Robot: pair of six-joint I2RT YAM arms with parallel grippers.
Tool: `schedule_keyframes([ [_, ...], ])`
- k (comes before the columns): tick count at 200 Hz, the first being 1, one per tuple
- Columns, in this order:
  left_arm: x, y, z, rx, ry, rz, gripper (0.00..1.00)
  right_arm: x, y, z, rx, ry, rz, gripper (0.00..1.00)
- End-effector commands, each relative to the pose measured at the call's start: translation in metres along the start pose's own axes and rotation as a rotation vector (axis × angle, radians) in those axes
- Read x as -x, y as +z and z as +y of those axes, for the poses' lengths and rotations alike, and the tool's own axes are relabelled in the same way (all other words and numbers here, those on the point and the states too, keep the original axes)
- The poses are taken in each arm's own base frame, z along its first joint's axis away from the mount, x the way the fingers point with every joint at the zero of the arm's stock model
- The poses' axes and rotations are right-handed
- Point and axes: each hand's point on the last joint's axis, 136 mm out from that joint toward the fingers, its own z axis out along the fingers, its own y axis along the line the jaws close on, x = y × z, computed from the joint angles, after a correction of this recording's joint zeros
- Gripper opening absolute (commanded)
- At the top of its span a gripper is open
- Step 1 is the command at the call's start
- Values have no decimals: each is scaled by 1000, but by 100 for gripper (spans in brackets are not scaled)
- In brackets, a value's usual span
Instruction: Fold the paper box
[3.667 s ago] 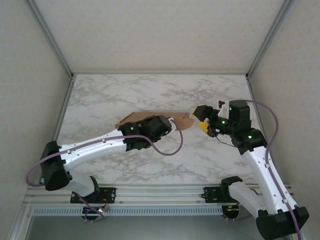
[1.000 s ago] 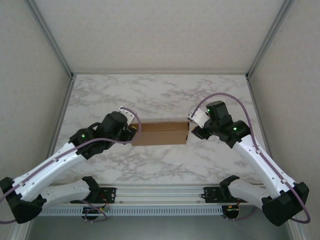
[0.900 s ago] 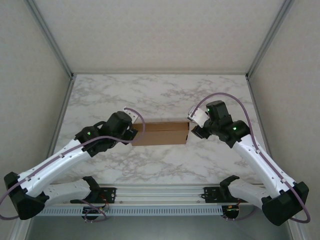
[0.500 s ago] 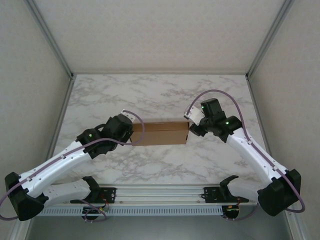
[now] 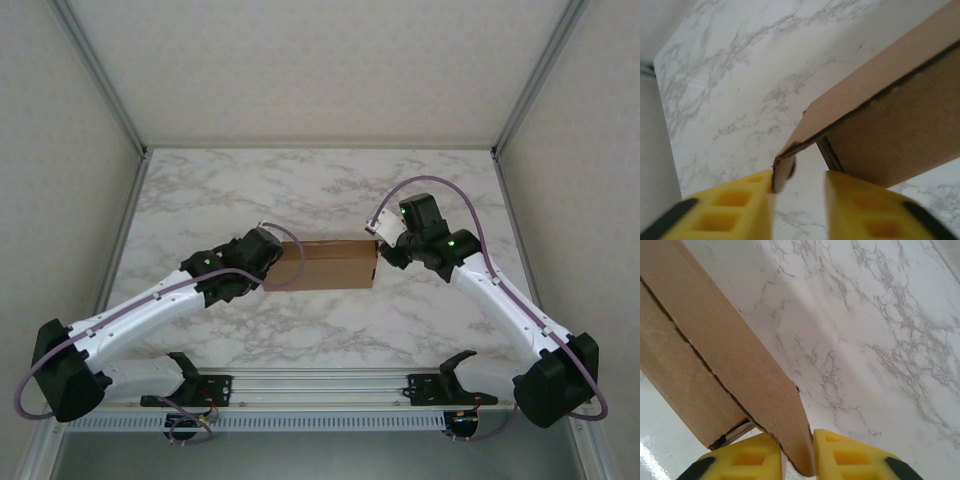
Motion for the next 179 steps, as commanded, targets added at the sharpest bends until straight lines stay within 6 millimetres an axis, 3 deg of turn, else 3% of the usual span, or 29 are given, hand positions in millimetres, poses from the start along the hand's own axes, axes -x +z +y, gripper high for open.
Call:
schedule_keyframes([
  [1, 11, -2, -1, -41, -20, -10, 19, 16, -8, -3, -3, 8, -54, 16],
  [18, 17, -5, 1, -65, -52, -26, 9, 20, -11, -1, 15, 35, -65, 13],
  [60, 34, -16, -2, -168, -121, -81, 2, 26, -15, 2, 51, 145, -69, 12],
  [149, 81, -35, -6, -358, -335, -109, 0, 38, -14, -5, 110, 471, 97, 11],
  [179, 82, -29, -15, -441, -439, -63, 2, 40, -15, -6, 120, 546, 153, 6],
])
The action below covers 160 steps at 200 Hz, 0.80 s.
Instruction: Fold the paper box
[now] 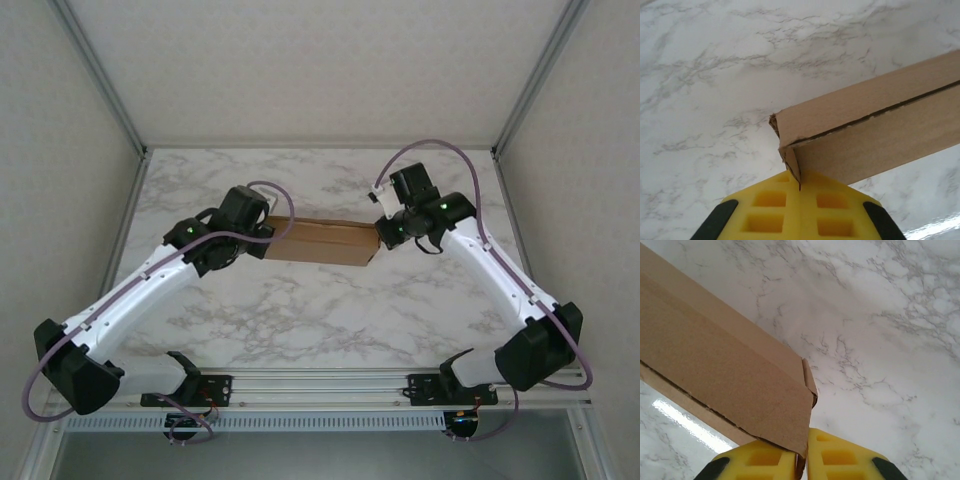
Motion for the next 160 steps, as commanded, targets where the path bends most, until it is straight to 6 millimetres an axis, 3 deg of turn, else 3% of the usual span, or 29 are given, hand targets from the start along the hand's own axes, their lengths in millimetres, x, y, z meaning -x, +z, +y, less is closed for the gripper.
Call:
schedule_keyframes([
  [1, 9, 0, -34, -194, -114, 13, 2, 6, -8, 17, 82, 88, 17, 5],
  [40, -13, 21, -39, -247, -235, 97, 3, 12, -11, 14, 73, 223, -5, 0],
  [76, -12, 24, -30, -308, -384, 87, 4, 10, -1, 15, 111, 405, 108, 0],
  [160, -18, 31, -12, -308, -438, 106, 3, 3, 18, -2, 15, 467, 142, 0],
])
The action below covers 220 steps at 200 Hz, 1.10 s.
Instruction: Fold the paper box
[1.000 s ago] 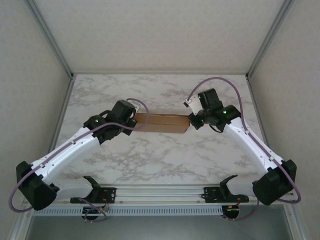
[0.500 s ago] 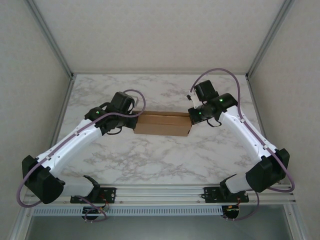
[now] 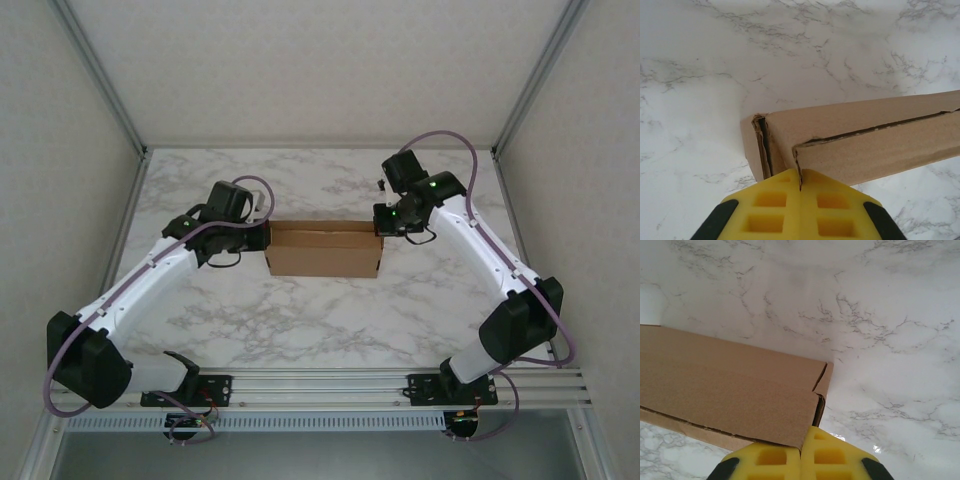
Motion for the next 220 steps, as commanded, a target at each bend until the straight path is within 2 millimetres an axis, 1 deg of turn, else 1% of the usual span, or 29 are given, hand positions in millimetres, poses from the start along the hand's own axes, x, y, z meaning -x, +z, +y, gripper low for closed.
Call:
schedule_keyframes([
  [1, -1, -5, -7, -51, -7, 5, 3, 4, 5, 2, 15, 36, 1, 0],
  [18, 1, -8, -7, -51, -4, 0, 2, 6, 7, -2, 12, 79, -4, 2],
  [55, 3, -9, -7, -48, 7, 1, 1, 10, 5, 4, 52, 130, -1, 3],
  [67, 5, -10, -5, -31, 14, -4, 1, 10, 7, 3, 45, 105, 1, 2],
  [89, 13, -16, 2, 22, 26, -32, 1, 5, 13, -12, -44, 33, 16, 2],
  [120, 20, -23, 7, 66, 41, -62, 3, -1, 18, -25, -113, -35, 15, 1],
  [179, 24, -24, 15, 119, 50, -67, 5, 0, 19, -26, -120, -65, 4, 1],
  [220, 18, -19, 22, 141, 51, -60, 5, 0, 18, -25, -111, -70, 3, 1],
])
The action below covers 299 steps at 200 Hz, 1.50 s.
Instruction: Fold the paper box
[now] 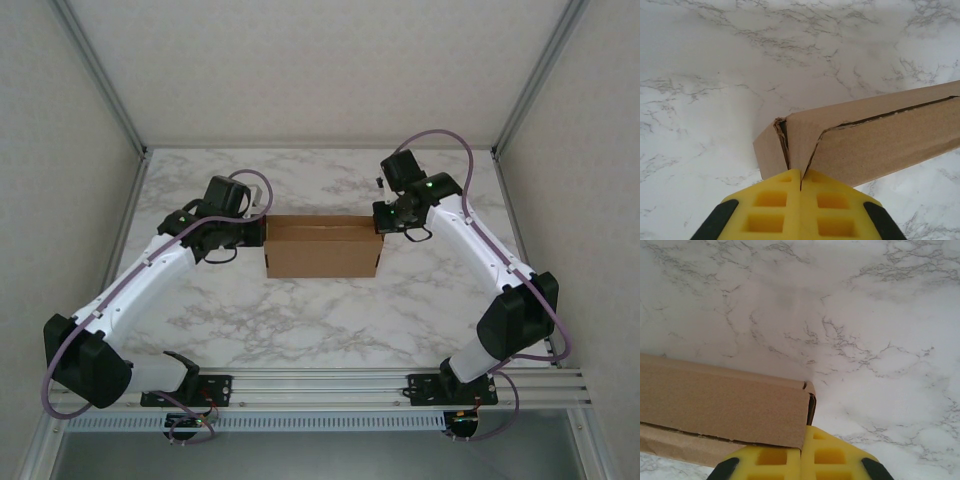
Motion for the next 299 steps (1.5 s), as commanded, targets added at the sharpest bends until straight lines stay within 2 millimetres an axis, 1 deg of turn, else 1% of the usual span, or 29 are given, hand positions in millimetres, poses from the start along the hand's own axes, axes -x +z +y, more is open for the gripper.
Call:
schedule_keyframes([
  [1, 2, -4, 15, 74, 4, -23, 5, -17, 5, -11, -55, -15, 59, 1],
  [27, -5, 3, 9, 26, -17, -11, 4, -17, 5, -10, -46, -10, 55, 1],
  [57, -9, 8, 4, -31, -66, -51, 4, -18, 5, -6, -22, 20, 39, 1],
  [71, -11, 9, 8, -17, -73, -62, 4, -19, 5, -6, -14, 34, 28, 1],
  [105, -19, 10, 25, 65, -78, -74, 3, -17, -1, -5, 0, 51, -33, 1],
  [144, -32, 8, 25, 61, -111, -134, 1, -17, -9, -2, 38, 72, -149, 1],
  [165, -41, 13, 24, 61, -130, -147, 1, -22, -5, 0, 50, 76, -184, 1],
  [185, -50, 18, 24, 73, -134, -155, 1, -26, 2, -3, 36, 87, -201, 1],
  [208, -54, 21, 27, 101, -145, -182, 2, -31, 11, -5, 16, 103, -235, 1],
  [242, -62, 24, 30, 121, -153, -211, 2, -35, 14, -9, -3, 110, -313, 2],
  [256, -65, 27, 31, 126, -148, -200, 2, -38, 14, -10, -3, 113, -328, 3],
  [277, -65, 27, 31, 130, -137, -196, 2, -42, 15, -9, 9, 112, -319, 8],
  [291, -63, 26, 31, 134, -131, -200, 2, -43, 11, -5, 34, 105, -316, 15],
  [299, -62, 26, 31, 137, -127, -199, 2, -41, 5, -2, 48, 94, -322, 20],
])
